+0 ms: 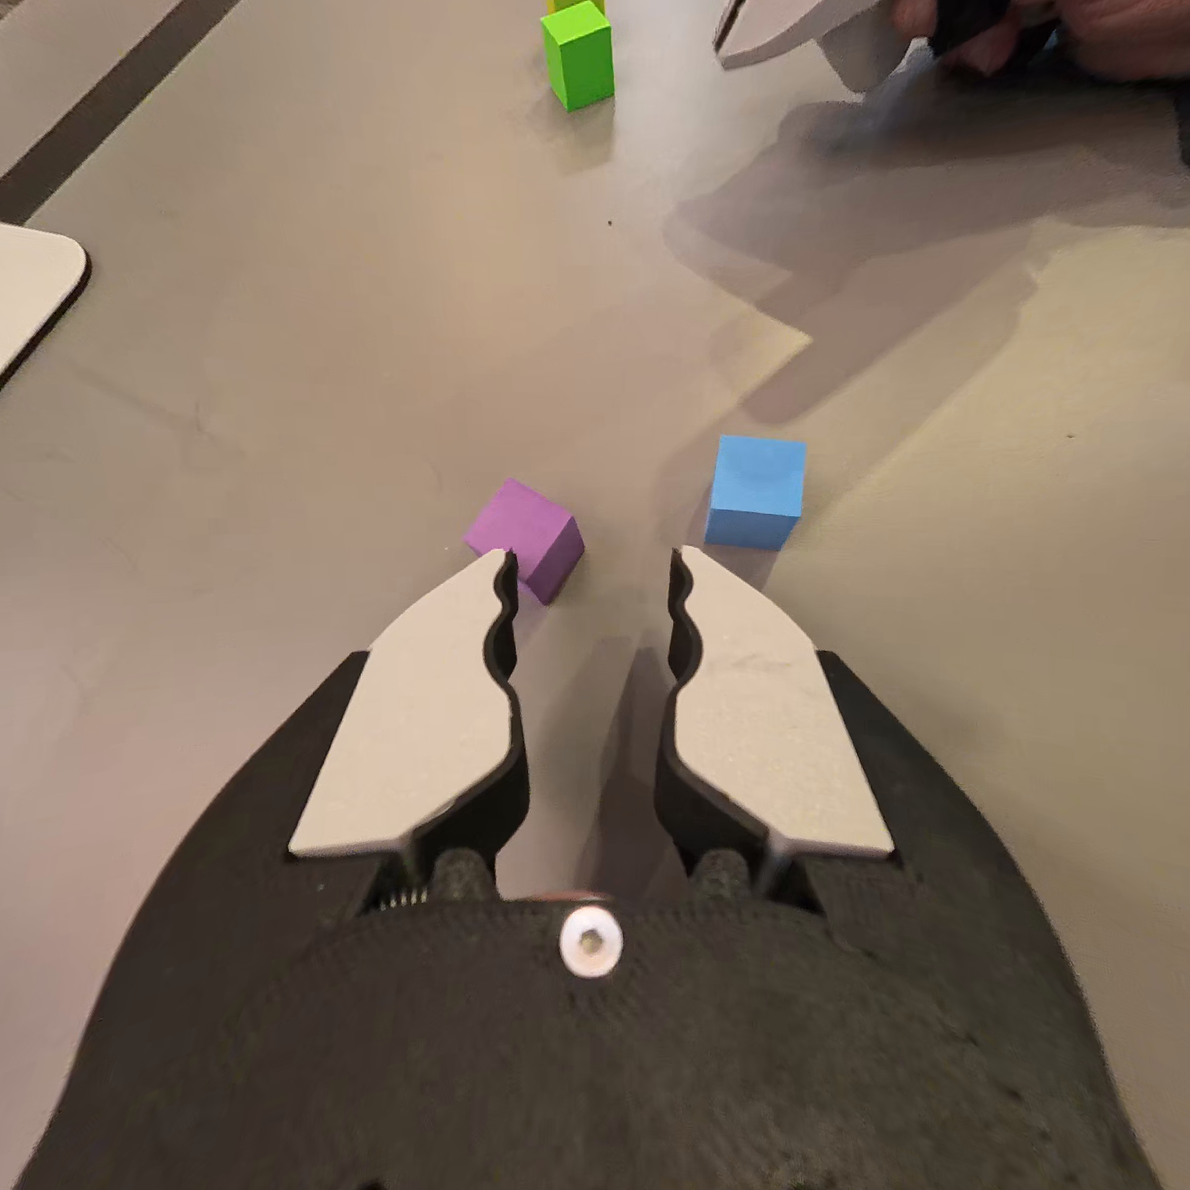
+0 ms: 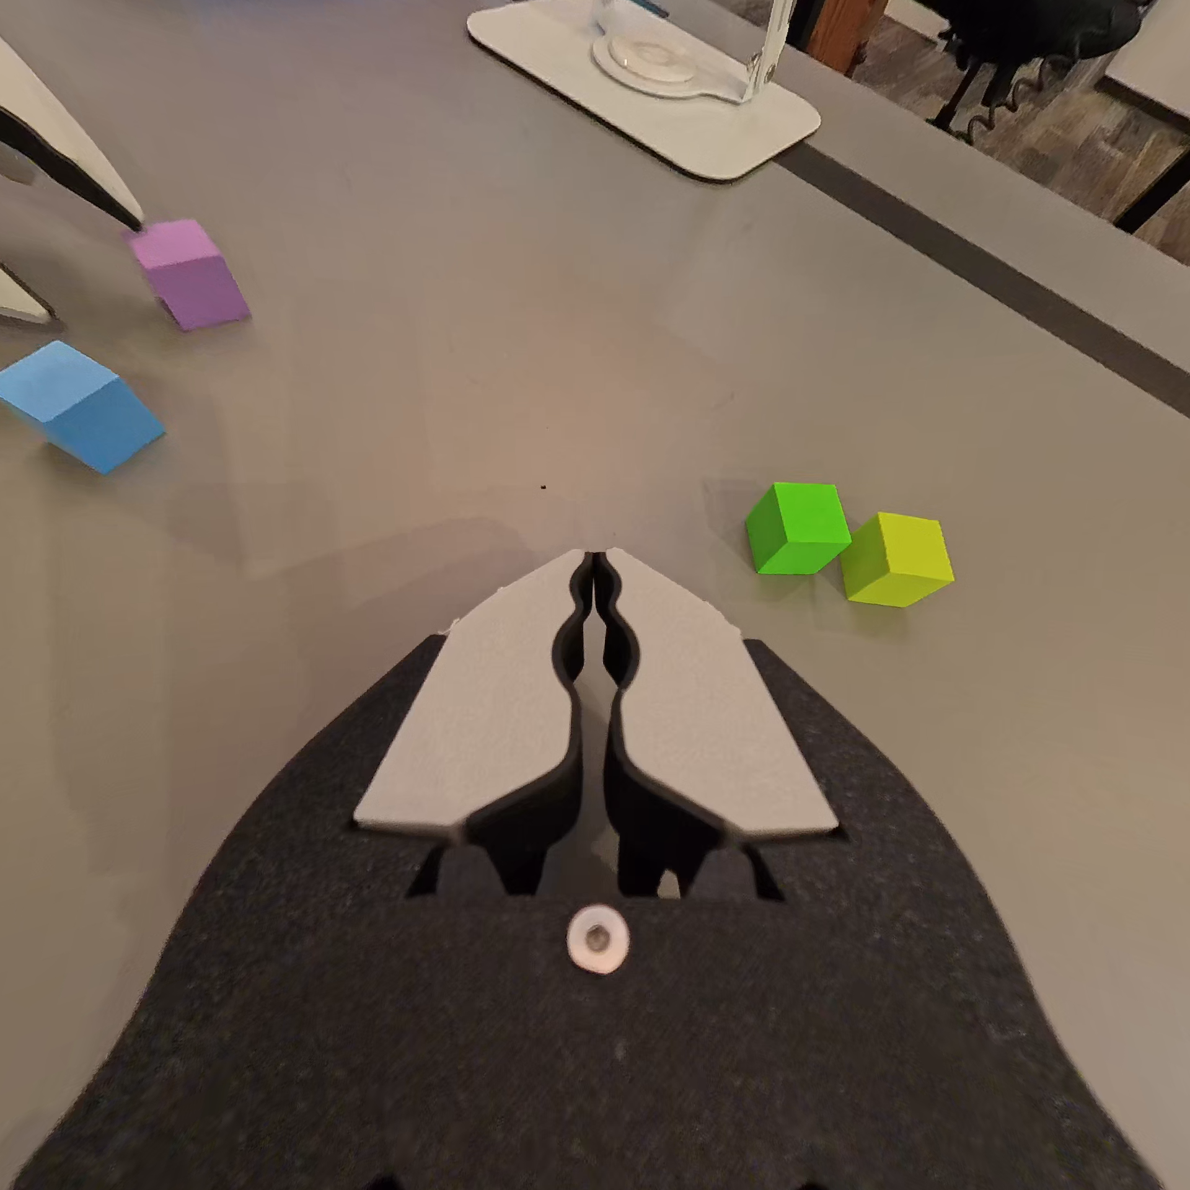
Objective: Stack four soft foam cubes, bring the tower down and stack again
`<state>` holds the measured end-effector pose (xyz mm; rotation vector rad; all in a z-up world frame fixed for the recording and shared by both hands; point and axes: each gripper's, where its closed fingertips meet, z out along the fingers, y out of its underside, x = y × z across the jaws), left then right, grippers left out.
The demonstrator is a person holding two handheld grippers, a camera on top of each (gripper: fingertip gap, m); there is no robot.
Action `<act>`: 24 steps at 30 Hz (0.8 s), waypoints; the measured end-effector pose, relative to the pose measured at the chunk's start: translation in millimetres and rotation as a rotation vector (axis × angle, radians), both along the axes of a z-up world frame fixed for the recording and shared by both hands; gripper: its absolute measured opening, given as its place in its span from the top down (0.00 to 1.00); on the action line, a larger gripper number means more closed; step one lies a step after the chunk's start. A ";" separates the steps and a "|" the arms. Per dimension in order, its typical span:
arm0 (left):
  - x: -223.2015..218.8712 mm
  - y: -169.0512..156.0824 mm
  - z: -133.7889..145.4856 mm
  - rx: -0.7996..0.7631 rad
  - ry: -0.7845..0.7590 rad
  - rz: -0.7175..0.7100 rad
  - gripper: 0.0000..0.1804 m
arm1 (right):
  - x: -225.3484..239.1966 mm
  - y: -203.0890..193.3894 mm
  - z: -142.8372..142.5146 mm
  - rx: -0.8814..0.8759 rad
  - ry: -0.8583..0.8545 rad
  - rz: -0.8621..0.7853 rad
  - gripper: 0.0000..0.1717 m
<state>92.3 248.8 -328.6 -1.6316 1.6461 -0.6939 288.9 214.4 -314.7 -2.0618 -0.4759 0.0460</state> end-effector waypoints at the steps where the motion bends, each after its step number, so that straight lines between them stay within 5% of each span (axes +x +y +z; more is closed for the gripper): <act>1: 0.6 1.1 -0.2 0.019 0.003 0.006 0.75 | -0.2 -0.4 0.8 0.003 0.006 0.003 1.00; 9: 0.6 13.2 11.2 0.004 -0.076 0.050 0.69 | -2.5 -0.3 -3.3 -0.021 -0.011 0.015 1.00; 18: 12.2 26.0 -14.0 0.031 0.103 -0.014 0.66 | -3.8 -0.6 -4.0 -0.026 -0.012 0.024 1.00; 24: 20.0 26.2 -15.2 0.012 0.111 -0.147 0.79 | -4.3 -0.6 -5.0 -0.033 -0.014 0.027 1.00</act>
